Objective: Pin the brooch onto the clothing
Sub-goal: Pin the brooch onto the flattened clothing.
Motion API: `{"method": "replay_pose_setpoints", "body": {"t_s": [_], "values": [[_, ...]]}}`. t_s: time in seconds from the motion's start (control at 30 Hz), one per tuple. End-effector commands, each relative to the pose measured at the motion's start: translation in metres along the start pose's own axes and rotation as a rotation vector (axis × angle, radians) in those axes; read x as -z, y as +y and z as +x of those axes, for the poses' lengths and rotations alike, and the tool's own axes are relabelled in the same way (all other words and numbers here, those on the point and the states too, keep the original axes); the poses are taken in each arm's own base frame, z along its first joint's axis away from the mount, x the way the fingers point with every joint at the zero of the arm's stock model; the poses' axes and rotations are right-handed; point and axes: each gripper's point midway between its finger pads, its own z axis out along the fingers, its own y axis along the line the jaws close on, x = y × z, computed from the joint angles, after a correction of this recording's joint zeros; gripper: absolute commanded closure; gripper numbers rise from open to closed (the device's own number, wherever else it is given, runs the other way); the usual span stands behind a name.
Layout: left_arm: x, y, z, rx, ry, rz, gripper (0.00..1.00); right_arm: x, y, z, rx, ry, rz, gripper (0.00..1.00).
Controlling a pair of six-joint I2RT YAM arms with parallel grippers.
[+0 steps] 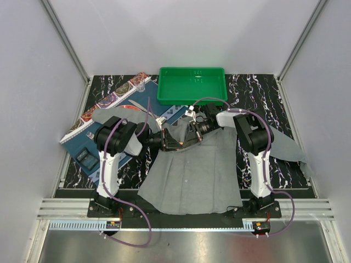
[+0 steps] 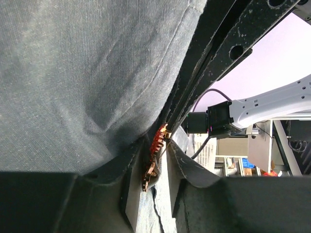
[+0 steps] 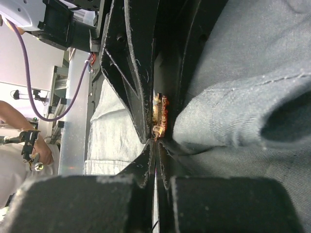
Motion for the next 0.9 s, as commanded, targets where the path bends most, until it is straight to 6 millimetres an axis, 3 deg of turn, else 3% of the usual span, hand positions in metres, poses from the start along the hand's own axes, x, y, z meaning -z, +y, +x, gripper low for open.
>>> {"method": "replay_pose_setpoints", "body": {"t_s": [0.0,0.1,0.13,0.17,0.23,0.63,0.73,0.83,0.87], "values": [[0.005,-0.067,-0.026,-0.429,-0.108,0.218,0.68,-0.002,0.014,-0.013,0.054,-0.021,-0.084,1.0],[0.005,-0.065,-0.026,-0.426,-0.116,0.213,0.77,-0.002,0.015,-0.015,0.055,-0.02,-0.082,1.0],[0.005,-0.065,-0.026,-0.426,-0.116,0.212,0.83,-0.002,0.013,-0.015,0.055,-0.017,-0.071,0.91],[0.006,-0.064,-0.027,-0.426,-0.119,0.211,0.94,-0.002,0.011,-0.015,0.056,-0.014,-0.063,0.88],[0.006,-0.062,-0.029,-0.418,-0.126,0.205,0.98,-0.003,0.008,-0.012,0.057,-0.005,-0.047,0.8],[0.011,-0.072,-0.031,-0.467,-0.121,0.221,0.98,-0.009,-0.01,-0.007,0.016,0.023,-0.01,0.63],[0.01,-0.074,-0.029,-0.485,-0.115,0.225,0.96,-0.009,-0.008,-0.012,0.023,0.013,-0.036,0.74],[0.009,-0.074,-0.029,-0.495,-0.109,0.229,0.93,-0.009,-0.004,-0.014,0.038,0.007,-0.052,1.0],[0.009,-0.075,-0.028,-0.495,-0.107,0.231,0.9,-0.009,-0.003,-0.014,0.036,0.005,-0.058,1.0]]}}
